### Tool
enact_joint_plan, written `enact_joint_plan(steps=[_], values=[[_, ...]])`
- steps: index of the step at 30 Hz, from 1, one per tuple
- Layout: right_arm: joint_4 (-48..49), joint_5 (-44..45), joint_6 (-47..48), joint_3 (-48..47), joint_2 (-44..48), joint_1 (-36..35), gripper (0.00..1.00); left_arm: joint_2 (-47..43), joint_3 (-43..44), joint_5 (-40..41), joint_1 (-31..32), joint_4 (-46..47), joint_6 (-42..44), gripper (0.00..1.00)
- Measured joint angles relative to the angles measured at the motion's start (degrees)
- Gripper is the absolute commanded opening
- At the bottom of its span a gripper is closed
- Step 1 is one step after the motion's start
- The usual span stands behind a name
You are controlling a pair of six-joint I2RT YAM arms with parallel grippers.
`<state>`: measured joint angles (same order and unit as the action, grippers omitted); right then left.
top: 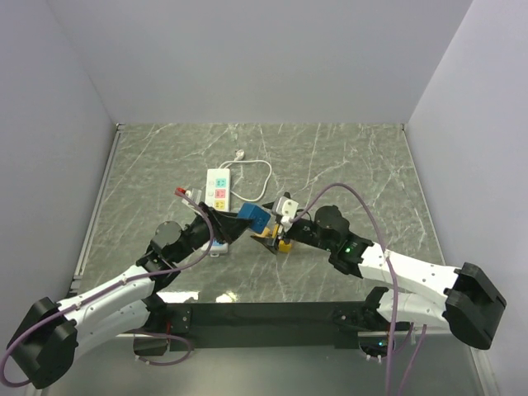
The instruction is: Insert the plug
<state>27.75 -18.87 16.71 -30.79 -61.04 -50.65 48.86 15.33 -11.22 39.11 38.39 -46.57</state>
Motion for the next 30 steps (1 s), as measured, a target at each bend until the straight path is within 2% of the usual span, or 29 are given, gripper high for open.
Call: enact_joint_plan(steps=[6, 17, 21, 24, 27, 28, 30], values=[[-0.09, 0.50, 0.02, -0.02, -3.23, 0.00, 0.91, 0.87, 0.00, -1.53, -0.04, 1.11, -1.20, 0.01], [3.17, -0.20, 0.00, -0.02, -3.37, -0.11, 0.87, 2.38, -1.03, -2.69, -0.04, 4.44, -2.91, 0.01], [3.58, -0.83, -0.26, -0.07, -3.48, -0.11, 0.81, 2.84, -1.09, -3.15, -0.04, 5.31, -3.65, 0.01], [3.58, -1.18, -0.35, -0.66, -4.42, -0.11, 0.73, 2.84, -1.09, -3.34, -0.04, 5.99, -3.78, 0.01], [3.48, -1.07, -0.13, -1.79, -5.79, -0.11, 0.58, 2.84, -1.31, -2.73, -0.44, 6.01, -3.98, 0.01], [3.08, -1.03, -0.07, -2.19, -6.21, -0.09, 0.43, 2.84, -1.42, -2.56, -0.57, 6.08, -4.11, 0.01], [2.10, -1.05, 0.09, -3.06, -6.93, -0.09, 0.24, 2.84, -1.66, -2.27, -0.79, 6.23, -4.17, 0.01]])
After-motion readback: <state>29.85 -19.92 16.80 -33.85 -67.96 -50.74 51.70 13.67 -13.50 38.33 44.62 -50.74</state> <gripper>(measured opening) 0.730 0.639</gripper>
